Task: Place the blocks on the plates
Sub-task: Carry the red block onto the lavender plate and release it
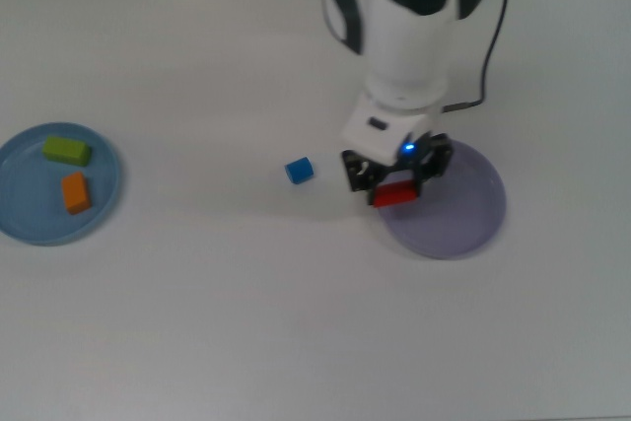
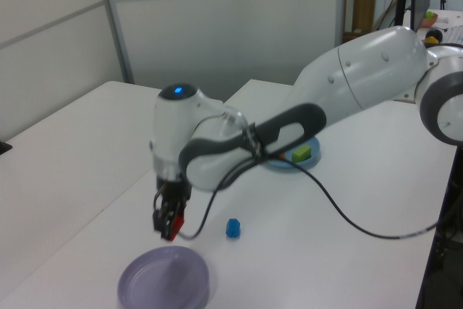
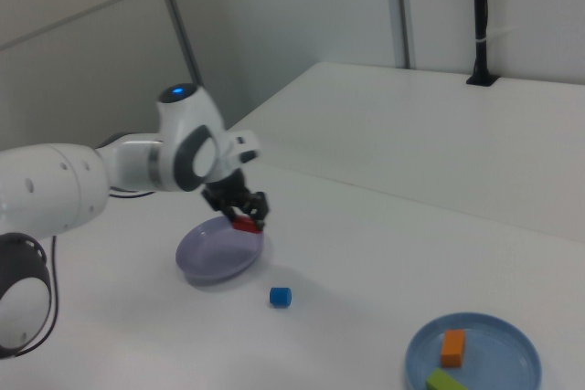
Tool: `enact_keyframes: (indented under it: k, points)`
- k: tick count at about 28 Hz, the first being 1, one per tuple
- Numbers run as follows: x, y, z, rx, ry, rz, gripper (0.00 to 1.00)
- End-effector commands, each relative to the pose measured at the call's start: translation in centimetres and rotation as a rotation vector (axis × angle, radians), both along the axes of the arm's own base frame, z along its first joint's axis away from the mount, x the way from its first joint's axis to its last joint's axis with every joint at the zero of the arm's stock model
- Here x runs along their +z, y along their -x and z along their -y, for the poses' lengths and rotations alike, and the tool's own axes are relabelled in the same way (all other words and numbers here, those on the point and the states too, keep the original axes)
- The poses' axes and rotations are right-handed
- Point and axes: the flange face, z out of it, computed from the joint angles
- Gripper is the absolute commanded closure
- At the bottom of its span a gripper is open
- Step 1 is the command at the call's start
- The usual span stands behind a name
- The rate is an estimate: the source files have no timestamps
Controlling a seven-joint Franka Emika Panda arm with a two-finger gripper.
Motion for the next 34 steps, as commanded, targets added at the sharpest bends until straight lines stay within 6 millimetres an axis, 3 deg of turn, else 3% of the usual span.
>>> enact_keyframes:
  k: [1,5,7,11,15,18,22,27,34]
  points:
    - [-1.4,1.3,-3.3,-0.009,0.050,-0.008,0.42]
    - [-2.7,2.2,-6.0,0.016,0.071,-0.011,0.42]
    - [-3.7,2.4,-6.5,0.017,0.091,-0.013,0.42]
    - [-3.7,2.2,-6.6,0.004,0.095,-0.007,0.41]
    - [-4.1,2.2,-6.6,0.013,0.102,-0.009,0.25]
    - [-4.0,2.2,-6.6,0.021,0.114,-0.005,0.00]
    - [-3.7,2.1,-6.3,0.020,0.120,-0.003,0.00]
    - [-2.8,1.8,-4.8,0.012,0.127,0.001,0.00]
    - [-0.8,1.4,2.4,-0.021,0.173,-0.068,0.00]
